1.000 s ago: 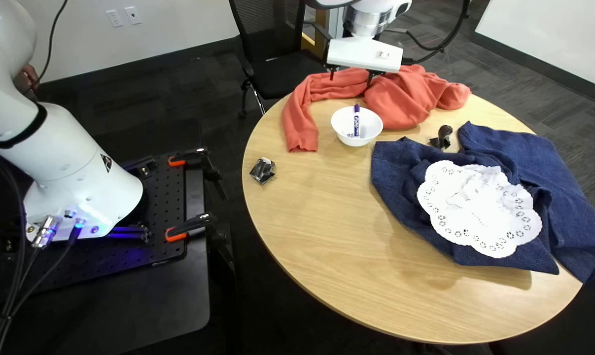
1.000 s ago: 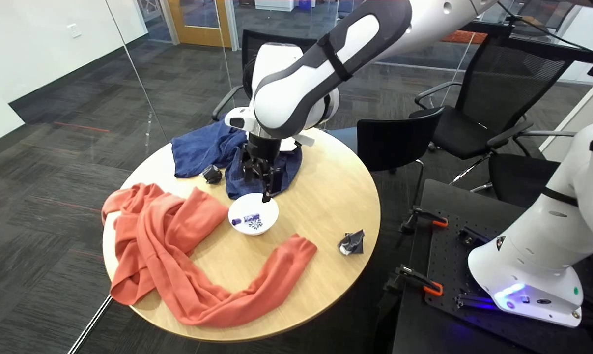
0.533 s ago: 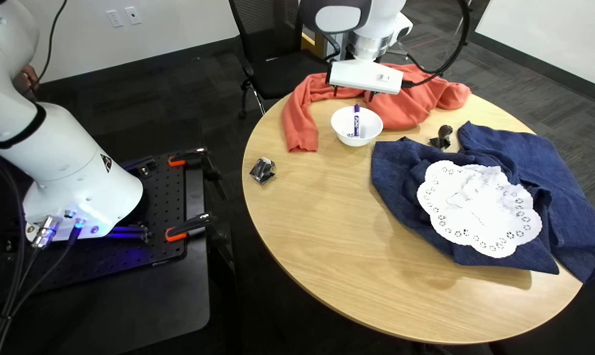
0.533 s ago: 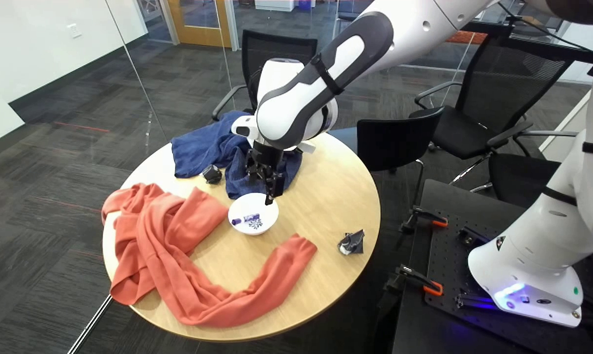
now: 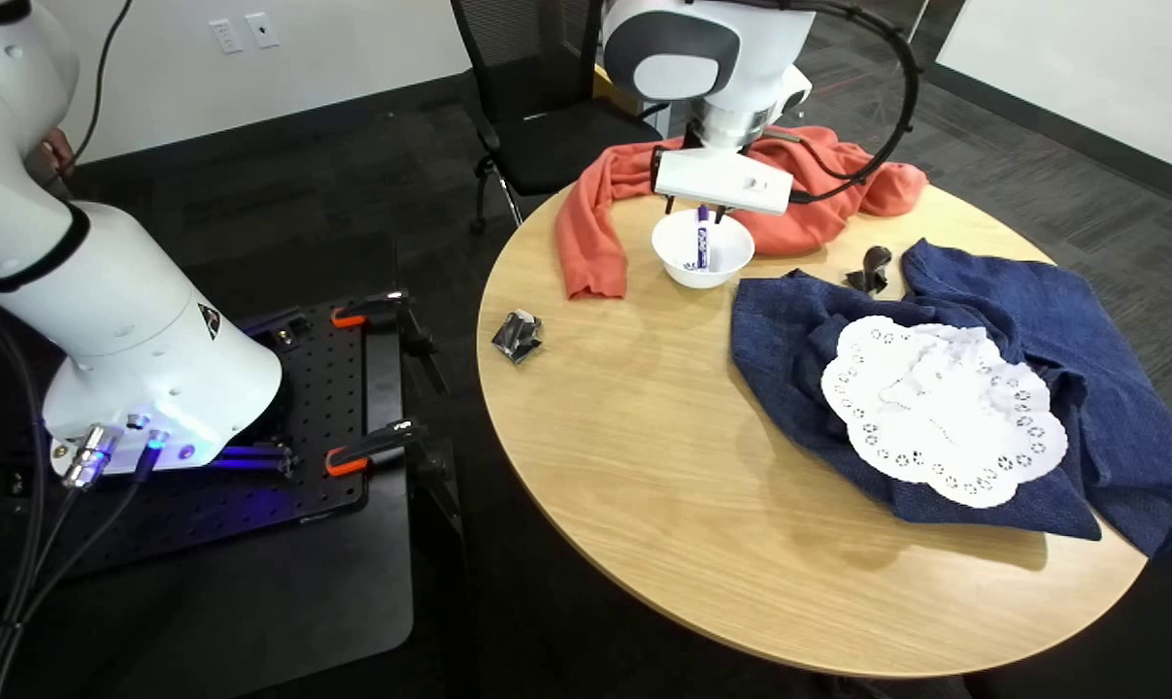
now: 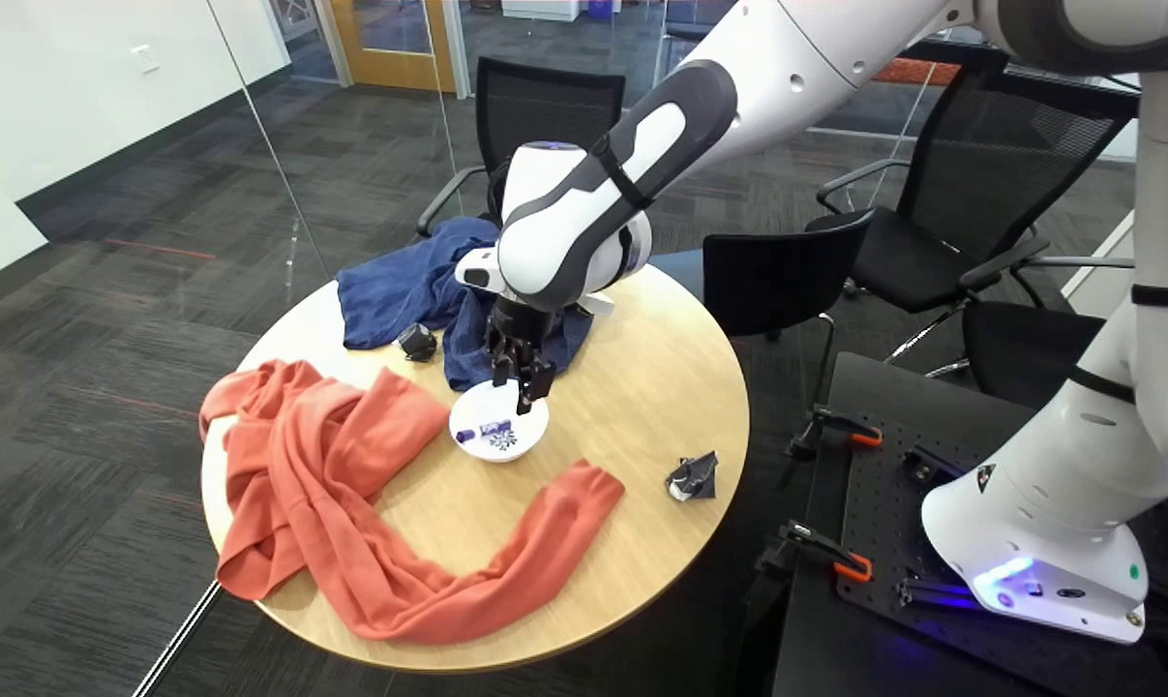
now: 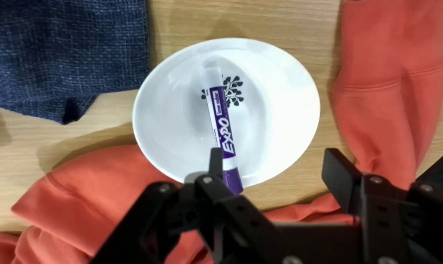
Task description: Take the marker out of the bowl and place it on the table
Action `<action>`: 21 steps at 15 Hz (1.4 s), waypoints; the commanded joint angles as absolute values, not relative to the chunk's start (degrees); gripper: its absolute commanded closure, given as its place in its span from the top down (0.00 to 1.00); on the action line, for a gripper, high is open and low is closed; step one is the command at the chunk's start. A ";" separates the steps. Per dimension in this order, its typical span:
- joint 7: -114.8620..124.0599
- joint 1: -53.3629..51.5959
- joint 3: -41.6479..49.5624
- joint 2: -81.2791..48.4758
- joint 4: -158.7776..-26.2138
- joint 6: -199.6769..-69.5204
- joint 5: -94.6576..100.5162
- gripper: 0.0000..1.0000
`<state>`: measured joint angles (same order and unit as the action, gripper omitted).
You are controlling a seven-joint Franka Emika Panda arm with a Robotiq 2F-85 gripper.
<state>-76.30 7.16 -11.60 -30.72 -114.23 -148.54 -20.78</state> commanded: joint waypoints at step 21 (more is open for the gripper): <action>-74.73 7.67 -13.73 -46.96 -97.21 -144.54 -12.17 0.64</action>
